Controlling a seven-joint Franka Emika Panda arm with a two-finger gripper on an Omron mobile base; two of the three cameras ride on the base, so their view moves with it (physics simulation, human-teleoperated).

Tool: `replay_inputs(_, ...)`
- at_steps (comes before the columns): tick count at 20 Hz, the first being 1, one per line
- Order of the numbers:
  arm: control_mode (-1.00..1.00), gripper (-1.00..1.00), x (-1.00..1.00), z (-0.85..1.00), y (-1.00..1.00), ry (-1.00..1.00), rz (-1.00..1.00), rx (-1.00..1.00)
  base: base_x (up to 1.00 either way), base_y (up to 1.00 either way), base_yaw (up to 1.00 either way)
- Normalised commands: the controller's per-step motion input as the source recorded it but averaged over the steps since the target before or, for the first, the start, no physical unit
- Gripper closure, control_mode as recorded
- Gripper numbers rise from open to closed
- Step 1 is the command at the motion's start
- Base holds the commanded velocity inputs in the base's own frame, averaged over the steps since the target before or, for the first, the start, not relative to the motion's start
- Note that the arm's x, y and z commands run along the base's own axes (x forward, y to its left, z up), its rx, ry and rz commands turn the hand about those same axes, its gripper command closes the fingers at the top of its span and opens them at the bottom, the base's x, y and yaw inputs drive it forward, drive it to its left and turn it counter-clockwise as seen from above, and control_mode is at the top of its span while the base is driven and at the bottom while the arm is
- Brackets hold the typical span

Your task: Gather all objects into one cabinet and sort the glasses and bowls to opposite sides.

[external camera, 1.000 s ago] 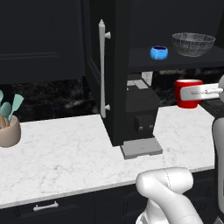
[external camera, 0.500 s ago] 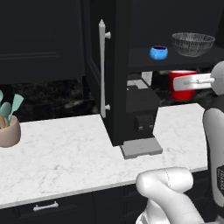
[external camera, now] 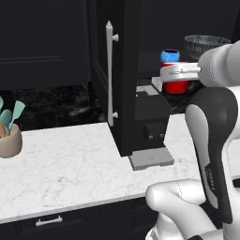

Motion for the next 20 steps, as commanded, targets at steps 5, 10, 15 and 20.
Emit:
replay_inputs(5,-1.00,1.00,0.65,0.00,-0.09,-0.02,0.00,0.06,0.00,0.00,0.00)
replay_inputs(10,-1.00,1.00,0.74,0.00,-0.01,-0.03,0.01,0.05,0.00,0.00,0.00)
replay_inputs(15,-1.00,1.00,0.86,0.00,0.02,-0.05,0.04,0.02,0.00,0.00,0.00)
replay_inputs(20,-1.00,1.00,0.68,-0.20,0.14,0.00,0.01,0.00,0.00,0.00,0.00)
